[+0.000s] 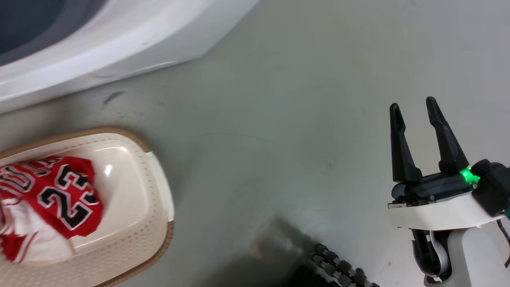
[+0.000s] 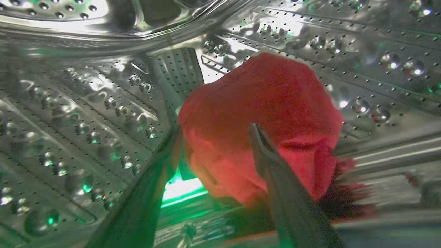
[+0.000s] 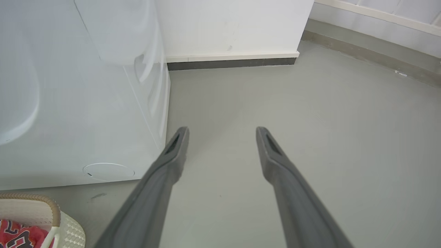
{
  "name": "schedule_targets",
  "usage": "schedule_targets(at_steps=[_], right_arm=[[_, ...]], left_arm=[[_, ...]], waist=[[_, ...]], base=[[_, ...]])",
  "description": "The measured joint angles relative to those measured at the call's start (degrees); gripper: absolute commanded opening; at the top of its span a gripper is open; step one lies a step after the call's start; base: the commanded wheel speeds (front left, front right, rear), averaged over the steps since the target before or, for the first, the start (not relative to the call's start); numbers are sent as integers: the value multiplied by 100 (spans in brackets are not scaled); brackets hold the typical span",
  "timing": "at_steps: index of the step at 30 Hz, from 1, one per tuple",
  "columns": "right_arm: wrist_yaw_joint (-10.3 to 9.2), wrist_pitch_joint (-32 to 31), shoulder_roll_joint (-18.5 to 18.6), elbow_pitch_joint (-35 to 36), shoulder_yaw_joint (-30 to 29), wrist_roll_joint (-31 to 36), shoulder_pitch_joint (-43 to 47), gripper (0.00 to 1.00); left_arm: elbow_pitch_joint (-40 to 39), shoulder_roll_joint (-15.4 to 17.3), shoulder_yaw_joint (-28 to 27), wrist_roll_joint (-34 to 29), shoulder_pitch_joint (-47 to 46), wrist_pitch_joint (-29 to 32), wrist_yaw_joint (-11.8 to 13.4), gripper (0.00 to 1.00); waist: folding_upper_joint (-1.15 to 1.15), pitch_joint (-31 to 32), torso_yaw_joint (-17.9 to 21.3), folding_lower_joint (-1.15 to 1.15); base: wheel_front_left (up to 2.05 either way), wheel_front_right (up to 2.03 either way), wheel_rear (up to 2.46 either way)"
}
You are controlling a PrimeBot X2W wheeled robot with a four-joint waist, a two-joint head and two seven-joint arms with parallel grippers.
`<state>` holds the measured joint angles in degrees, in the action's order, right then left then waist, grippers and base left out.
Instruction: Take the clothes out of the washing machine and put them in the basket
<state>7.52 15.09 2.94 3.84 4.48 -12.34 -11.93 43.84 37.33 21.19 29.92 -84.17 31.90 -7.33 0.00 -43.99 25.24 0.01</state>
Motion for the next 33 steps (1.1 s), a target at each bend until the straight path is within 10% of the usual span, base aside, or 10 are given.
schedule_targets(at_steps=[17,18,19,33], right_arm=[[0,0,0,199,-13,-172,326,100],[0,0,0,204,-14,-172,329,100],[0,0,0,211,-19,-176,331,100],[0,0,-2,151,63,-93,12,100]], left_arm=[[1315,-326,415,-180,-836,888,129,98],[1355,-333,423,-137,-860,935,118,25],[1376,-330,427,-120,-872,934,97,0],[1176,-131,627,153,-883,97,-1,0]], waist=[[0,-371,345,-1],[0,-378,338,-1],[0,-384,332,-1],[0,-211,325,-1]], base=[[0,0,0],[0,0,0],[0,0,0],[0,0,0]])
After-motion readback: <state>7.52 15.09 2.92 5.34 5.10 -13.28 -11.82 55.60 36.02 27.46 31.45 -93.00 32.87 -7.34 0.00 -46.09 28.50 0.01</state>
